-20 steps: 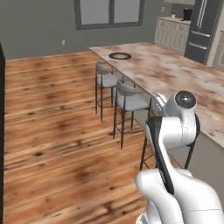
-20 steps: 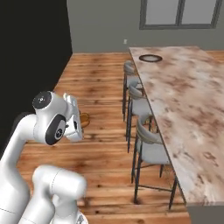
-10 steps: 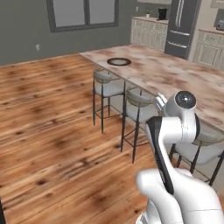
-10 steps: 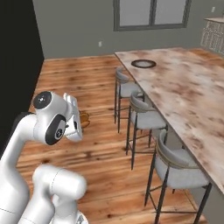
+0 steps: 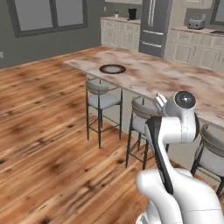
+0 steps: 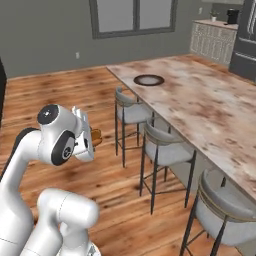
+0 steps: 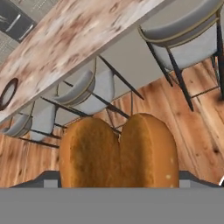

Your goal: Move the hot dog bun to the plate on the dining table and place the condiment next to that plate. Then navigate to the fridge and take the sausage and place it on the plate as well.

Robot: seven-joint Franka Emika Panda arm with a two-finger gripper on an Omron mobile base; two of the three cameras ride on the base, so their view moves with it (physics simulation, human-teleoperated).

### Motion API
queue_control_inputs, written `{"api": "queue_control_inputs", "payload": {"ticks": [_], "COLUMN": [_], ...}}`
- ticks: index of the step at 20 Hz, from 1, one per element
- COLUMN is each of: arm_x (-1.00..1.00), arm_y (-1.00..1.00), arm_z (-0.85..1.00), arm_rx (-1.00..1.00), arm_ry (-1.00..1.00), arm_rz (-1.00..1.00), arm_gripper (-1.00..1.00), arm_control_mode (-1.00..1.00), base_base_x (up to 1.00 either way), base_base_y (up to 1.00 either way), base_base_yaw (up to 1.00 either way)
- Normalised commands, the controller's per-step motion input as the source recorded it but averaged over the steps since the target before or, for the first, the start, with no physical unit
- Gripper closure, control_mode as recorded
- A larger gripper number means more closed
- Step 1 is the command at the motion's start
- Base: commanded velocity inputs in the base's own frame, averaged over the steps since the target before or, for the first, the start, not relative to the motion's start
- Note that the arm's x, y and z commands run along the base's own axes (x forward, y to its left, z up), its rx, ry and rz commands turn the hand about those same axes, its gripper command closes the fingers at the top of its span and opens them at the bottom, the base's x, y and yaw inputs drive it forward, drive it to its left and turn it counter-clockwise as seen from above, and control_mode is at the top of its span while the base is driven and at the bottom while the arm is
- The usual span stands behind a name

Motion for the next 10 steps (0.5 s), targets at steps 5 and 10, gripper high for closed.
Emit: {"api": "queue_control_inputs", "payload": {"ticks": [5,10], "arm_x": [0.00,0.00], "arm_y": [0.00,0.00], "arm_z": [0.00,0.00], "arm_rx": [0.00,0.00], "arm_ry": [0.00,0.00], "arm_rz": [0.00,0.00], "arm_gripper": [1.00,1.00], "arm_control_mode": [1.00,1.00], "base_base_x": [1.00,0.97], "base_base_y": [0.95,0.98], "base_base_yaw": [-0.39,-0.39]}}
